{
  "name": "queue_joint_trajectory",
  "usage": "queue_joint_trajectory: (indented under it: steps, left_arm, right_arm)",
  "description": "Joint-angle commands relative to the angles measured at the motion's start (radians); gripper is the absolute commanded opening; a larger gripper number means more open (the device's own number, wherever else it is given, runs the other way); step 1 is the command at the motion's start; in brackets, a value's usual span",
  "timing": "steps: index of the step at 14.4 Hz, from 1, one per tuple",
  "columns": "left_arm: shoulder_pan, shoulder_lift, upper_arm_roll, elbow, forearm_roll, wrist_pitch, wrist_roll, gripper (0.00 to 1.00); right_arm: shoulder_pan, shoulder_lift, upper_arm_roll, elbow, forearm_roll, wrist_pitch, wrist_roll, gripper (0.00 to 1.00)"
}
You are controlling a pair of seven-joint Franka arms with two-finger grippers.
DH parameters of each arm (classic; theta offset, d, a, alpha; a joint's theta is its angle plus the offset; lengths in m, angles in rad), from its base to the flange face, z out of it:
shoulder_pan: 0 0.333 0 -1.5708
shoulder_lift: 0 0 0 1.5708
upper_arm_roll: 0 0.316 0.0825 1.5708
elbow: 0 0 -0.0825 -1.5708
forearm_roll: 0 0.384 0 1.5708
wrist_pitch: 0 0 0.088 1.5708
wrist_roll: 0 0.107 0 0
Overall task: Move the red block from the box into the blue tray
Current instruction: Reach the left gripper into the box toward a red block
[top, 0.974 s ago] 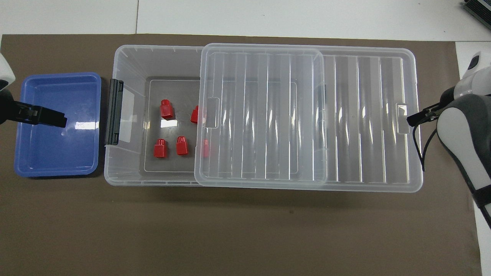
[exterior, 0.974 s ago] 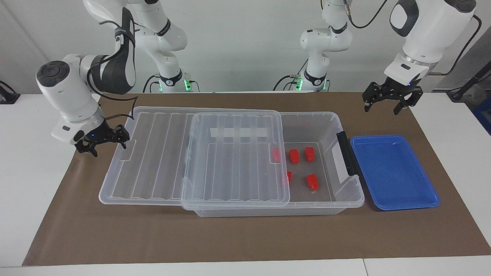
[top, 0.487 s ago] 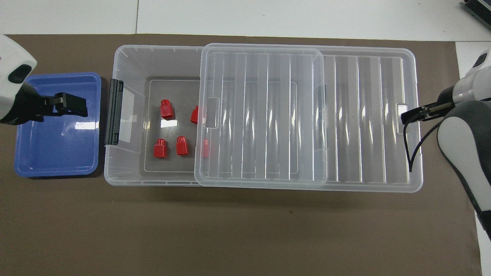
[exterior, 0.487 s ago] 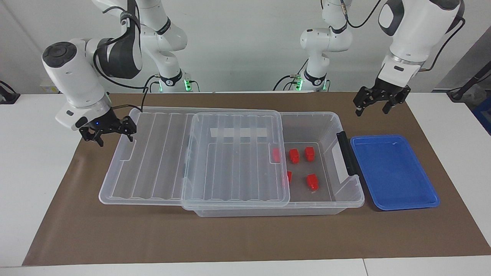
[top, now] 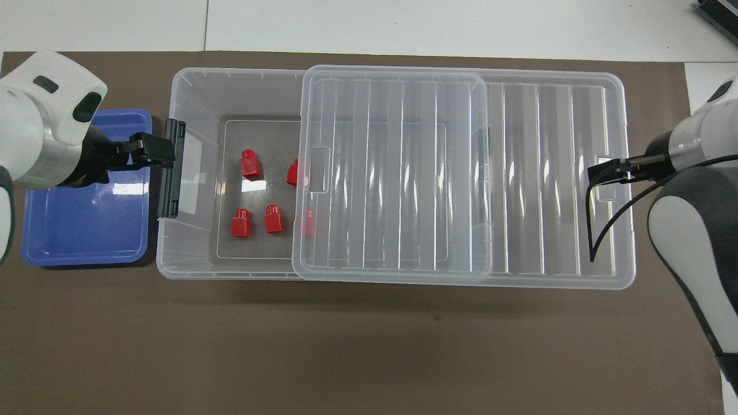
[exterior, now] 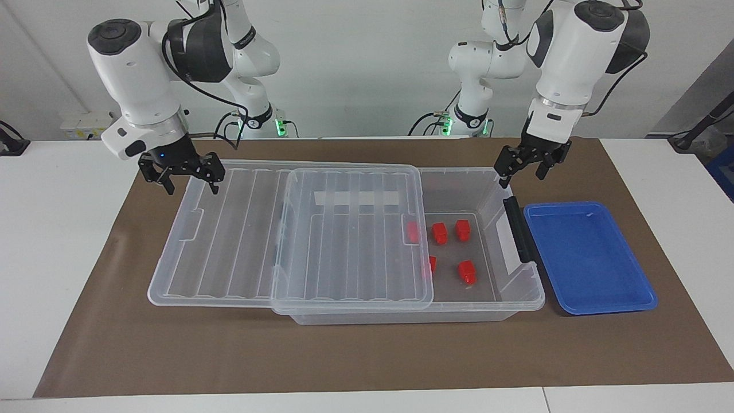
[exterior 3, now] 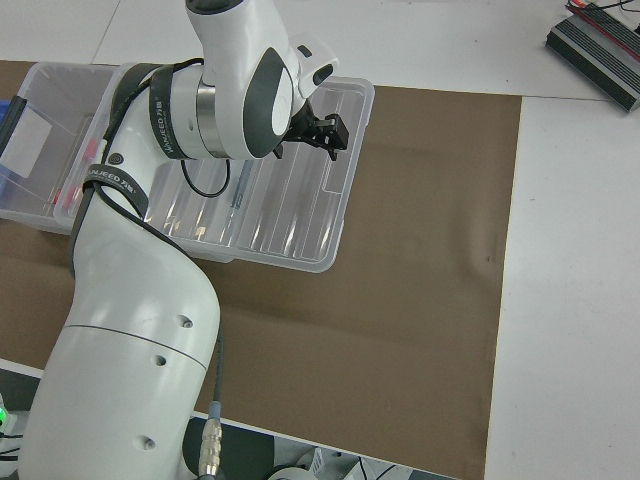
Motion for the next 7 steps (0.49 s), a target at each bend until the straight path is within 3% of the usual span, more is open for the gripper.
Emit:
queue_joint_trajectory:
  steps: [1, 7]
  left_arm:
    - [-0.058, 0.051, 0.013, -0.012, 0.033, 0.071, -0.093, 1.00]
    - [-0.077, 0.134, 0.013, -0.055, 0.050, 0.226, -0.107, 1.00]
  right_arm:
    - [-0.030, 0.003, 0.033, 0.097, 0.025, -0.087, 0.063, 1.00]
    - [-0.038, 0.010, 0.035, 0.194, 0.019, -0.222, 0.068, 1.00]
